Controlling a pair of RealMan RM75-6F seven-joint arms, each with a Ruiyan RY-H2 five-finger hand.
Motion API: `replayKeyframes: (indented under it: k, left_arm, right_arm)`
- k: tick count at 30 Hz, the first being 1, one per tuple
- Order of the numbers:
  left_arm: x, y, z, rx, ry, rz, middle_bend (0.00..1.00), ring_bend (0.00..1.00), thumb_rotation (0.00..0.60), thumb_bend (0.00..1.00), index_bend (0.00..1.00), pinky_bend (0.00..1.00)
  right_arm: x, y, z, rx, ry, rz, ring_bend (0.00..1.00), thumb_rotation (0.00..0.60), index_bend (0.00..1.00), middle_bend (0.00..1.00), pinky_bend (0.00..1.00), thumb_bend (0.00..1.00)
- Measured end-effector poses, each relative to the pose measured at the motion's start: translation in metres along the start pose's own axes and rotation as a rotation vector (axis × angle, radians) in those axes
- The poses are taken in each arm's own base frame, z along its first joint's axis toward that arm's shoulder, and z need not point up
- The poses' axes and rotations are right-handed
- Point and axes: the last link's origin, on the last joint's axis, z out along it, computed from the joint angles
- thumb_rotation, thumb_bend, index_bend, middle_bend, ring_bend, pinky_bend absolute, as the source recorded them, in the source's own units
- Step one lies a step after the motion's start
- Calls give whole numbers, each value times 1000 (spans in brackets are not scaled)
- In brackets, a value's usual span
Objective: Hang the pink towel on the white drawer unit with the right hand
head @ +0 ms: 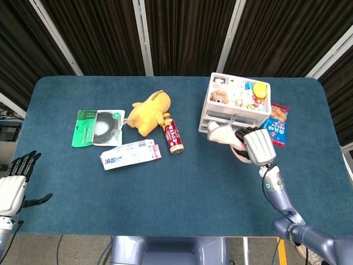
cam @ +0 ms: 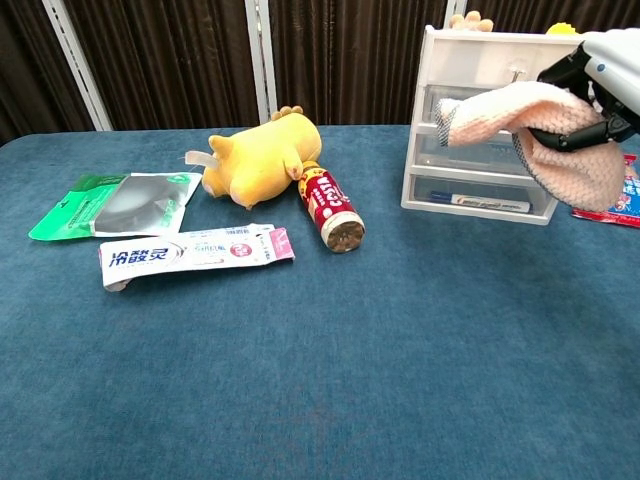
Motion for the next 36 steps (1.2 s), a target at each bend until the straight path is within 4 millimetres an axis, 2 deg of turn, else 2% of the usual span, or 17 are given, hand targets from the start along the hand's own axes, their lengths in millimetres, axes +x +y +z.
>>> replayKeyframes:
  k: [3,5,6,7,8,9,11,12,14,18,23,28,33,36]
  left_arm:
    - [0,0,0,0,0,0,0,0,600,32,0,0]
    - [0,0,0,0,-1,-2,0,0,600,31,0,0]
    - [0,0,0,1,-1,-2,0,0,600,32,0,0]
    - [0,0,0,0,-1,-1,0,0,600,32,0,0]
    - [0,0,0,0,-1,-1,0,0,600,31,0,0]
    - [0,0,0,0,-1,-1,0,0,600,31,0,0]
    - [0,0,0,-2,0,-1,0,0,600,30,0,0]
    - [1,0,0,-4,0,-1,0,0,600,30,0,0]
    - [1,0,0,-7,0,1,0,0,600,31,0,0]
    - [1,0,-1,-14,-1,5,0,0,600,31,0,0]
    - [3,0,-3,-25,5,11,0,0,600,31,0,0]
    - [5,-2,-5,-34,19,25,0,0,600,33,0,0]
    - [6,-4,-5,-43,41,60,0,0,600,30,0,0]
    - [7,-6,-6,-45,58,86,0,0,600,31,0,0]
  right_arm:
    - [-3,0,-2,-7,-8,4,707,600,684,700,804,402]
    - [-4,0,-4,-8,-15,3,658,600,639,651,696,329]
    - [-6,0,-5,-8,-21,2,597,600,585,592,595,272]
    - [-7,1,-7,-9,-29,1,484,600,480,486,454,190]
    - [-9,1,-9,-11,-38,-1,401,600,401,410,375,143]
    - [-11,2,-12,-15,-51,-3,268,600,263,291,277,76]
    - [-14,2,-17,-22,-79,-6,83,600,72,124,168,13]
    - [-16,3,-21,-29,-102,-8,26,600,16,57,127,1]
    - [-19,3,-28,-43,-134,-10,0,600,0,6,89,0]
    - [-18,3,-45,-75,-200,-22,0,600,0,0,65,0]
    - [-4,8,-73,-112,-265,-33,0,600,0,0,63,0]
    - [32,23,-107,-155,-287,-81,0,600,0,0,59,0]
    - [71,29,-143,-229,-266,-88,0,600,0,0,50,0]
    - [87,32,-165,-283,-267,-79,0,600,0,0,48,0]
